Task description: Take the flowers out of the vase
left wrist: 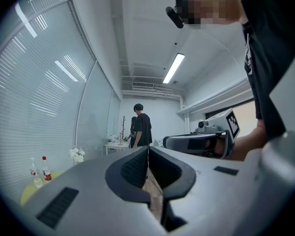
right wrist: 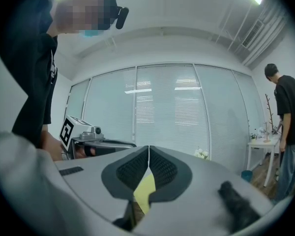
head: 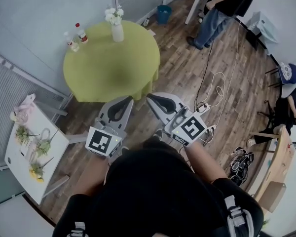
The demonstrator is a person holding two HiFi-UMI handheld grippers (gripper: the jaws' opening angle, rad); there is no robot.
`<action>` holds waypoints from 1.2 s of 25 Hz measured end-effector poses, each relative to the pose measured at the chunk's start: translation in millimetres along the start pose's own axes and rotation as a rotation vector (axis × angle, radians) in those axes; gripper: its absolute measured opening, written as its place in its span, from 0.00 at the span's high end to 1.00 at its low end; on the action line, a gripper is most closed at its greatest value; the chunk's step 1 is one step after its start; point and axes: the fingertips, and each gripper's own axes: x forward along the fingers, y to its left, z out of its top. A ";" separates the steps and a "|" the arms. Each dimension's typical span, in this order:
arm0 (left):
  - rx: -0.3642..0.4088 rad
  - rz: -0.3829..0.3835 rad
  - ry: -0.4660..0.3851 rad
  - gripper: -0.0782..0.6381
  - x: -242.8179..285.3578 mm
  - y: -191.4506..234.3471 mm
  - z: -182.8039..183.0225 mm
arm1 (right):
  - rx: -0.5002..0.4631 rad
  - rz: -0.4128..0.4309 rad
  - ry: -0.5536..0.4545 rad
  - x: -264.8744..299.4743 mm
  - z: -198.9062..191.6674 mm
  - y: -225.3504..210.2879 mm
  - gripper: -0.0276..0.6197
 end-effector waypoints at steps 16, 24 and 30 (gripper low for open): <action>0.009 -0.014 0.033 0.87 111.0 -18.6 -7.0 | -0.003 0.011 -0.016 -34.8 -6.0 -101.0 0.93; 0.021 0.004 0.042 0.87 158.1 -32.0 -6.6 | -0.003 0.026 -0.018 -58.3 -7.0 -145.0 0.93; 0.028 0.025 0.048 0.87 182.6 -39.3 -4.5 | -0.006 0.039 -0.018 -71.3 -5.5 -168.3 0.93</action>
